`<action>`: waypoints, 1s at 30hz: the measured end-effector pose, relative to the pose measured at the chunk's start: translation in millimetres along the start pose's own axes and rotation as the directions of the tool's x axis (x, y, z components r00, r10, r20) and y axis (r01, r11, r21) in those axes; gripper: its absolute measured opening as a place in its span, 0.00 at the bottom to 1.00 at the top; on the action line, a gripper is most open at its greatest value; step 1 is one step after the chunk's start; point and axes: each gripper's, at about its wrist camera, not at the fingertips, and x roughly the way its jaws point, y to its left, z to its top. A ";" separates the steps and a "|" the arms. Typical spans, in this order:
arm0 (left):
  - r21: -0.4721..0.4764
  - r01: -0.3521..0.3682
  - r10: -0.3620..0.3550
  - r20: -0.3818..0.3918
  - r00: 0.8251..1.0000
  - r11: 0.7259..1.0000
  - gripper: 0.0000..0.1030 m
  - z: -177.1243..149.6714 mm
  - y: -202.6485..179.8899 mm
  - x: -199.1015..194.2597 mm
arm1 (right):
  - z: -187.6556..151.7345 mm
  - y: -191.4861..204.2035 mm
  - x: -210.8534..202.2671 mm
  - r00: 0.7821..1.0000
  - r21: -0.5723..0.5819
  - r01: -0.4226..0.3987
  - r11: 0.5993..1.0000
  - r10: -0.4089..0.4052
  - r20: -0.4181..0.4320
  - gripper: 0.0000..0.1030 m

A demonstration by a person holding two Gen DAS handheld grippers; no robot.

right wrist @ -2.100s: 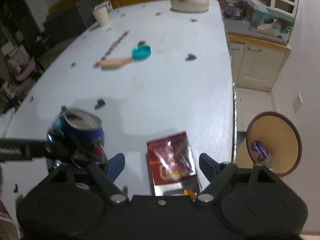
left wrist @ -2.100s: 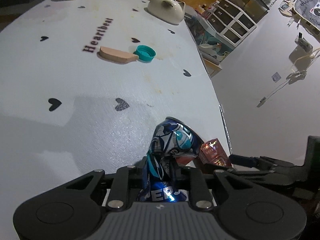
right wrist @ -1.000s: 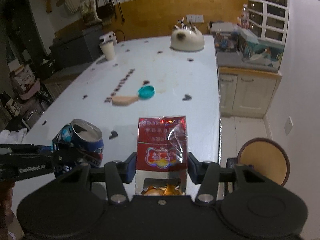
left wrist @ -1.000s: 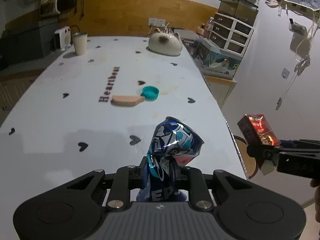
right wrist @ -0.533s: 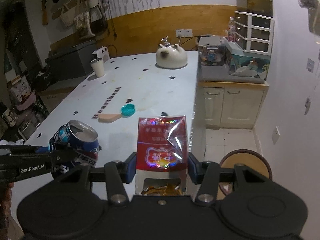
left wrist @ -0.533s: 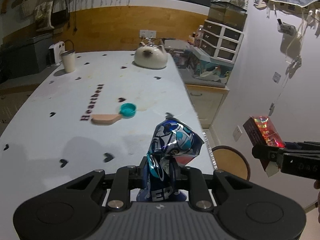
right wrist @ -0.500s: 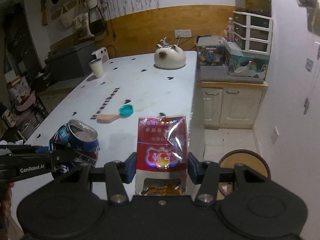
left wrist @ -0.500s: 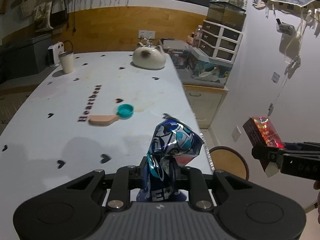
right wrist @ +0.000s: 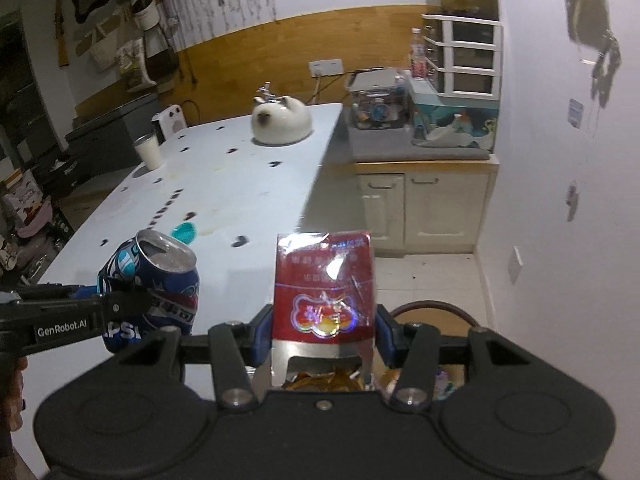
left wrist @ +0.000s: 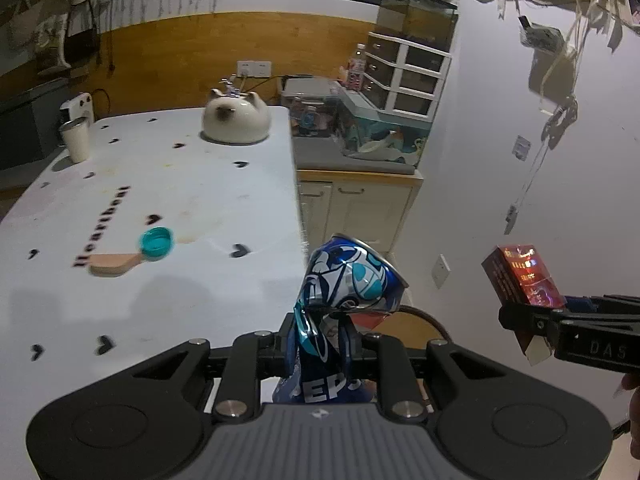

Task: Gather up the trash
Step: 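Carry the Pepsi can and red snack box with both tools over the tan bin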

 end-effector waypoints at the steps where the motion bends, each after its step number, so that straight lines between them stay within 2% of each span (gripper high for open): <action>1: 0.001 0.004 -0.004 -0.001 1.000 1.000 0.21 1.6 -6.9 4.5 | 1.6 -8.1 0.5 1.000 0.001 0.004 1.000 -0.004 -0.002 0.50; 11: 0.017 0.040 -0.039 -0.047 0.998 0.999 0.21 17.1 -65.2 61.0 | 10.8 -87.5 19.1 0.999 0.035 0.035 0.999 -0.033 -0.040 0.50; 18: 0.046 0.072 -0.067 -0.111 0.992 0.996 0.21 22.5 -92.2 108.9 | 7.1 -135.9 44.6 0.994 0.094 0.076 0.993 -0.068 -0.086 0.50; 23: 0.075 0.107 -0.092 -0.175 0.980 0.991 0.21 21.0 -108.6 151.3 | -1.8 -165.5 66.1 0.986 0.134 0.119 0.984 -0.101 -0.132 0.50; 30: 0.102 0.131 -0.097 -0.284 0.954 0.986 0.21 12.6 -120.4 231.5 | -20.5 -205.8 108.3 0.969 0.201 0.173 0.964 -0.130 -0.212 0.50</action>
